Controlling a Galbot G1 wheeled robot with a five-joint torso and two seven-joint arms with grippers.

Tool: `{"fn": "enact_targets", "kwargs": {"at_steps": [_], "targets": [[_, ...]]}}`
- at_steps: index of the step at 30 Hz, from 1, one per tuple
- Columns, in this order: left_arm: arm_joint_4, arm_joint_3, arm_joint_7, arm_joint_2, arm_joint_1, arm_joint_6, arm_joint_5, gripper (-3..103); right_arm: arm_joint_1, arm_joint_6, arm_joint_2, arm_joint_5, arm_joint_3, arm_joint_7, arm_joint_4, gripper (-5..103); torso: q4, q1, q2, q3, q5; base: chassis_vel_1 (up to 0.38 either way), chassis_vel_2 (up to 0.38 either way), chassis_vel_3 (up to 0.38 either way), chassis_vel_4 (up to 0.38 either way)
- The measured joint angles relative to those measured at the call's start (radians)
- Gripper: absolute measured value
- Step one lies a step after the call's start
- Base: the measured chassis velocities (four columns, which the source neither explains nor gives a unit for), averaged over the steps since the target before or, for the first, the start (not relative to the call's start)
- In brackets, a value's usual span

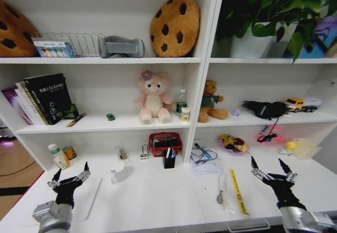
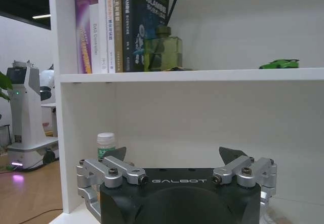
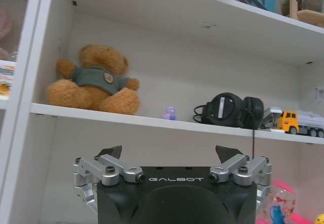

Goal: Organize the objects on the table.

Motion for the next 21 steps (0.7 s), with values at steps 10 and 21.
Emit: {"fn": "enact_targets", "kwargs": {"at_steps": [10, 21], "targets": [[0.000, -0.001, 0.000, 0.000, 0.000, 0.000, 0.000, 100, 0.000, 0.000, 0.000, 0.000, 0.000, 0.000, 0.000, 100, 0.0003, 0.000, 0.000, 0.000, 0.0000, 0.241, 0.241, -0.260, -0.248], [0.000, 0.000, 0.000, 0.000, 0.000, 0.000, 0.000, 100, 0.000, 0.000, 0.000, 0.000, 0.000, 0.000, 0.000, 100, -0.0001, 0.000, 0.000, 0.000, 0.0009, 0.074, 0.079, -0.075, -0.088]]}}
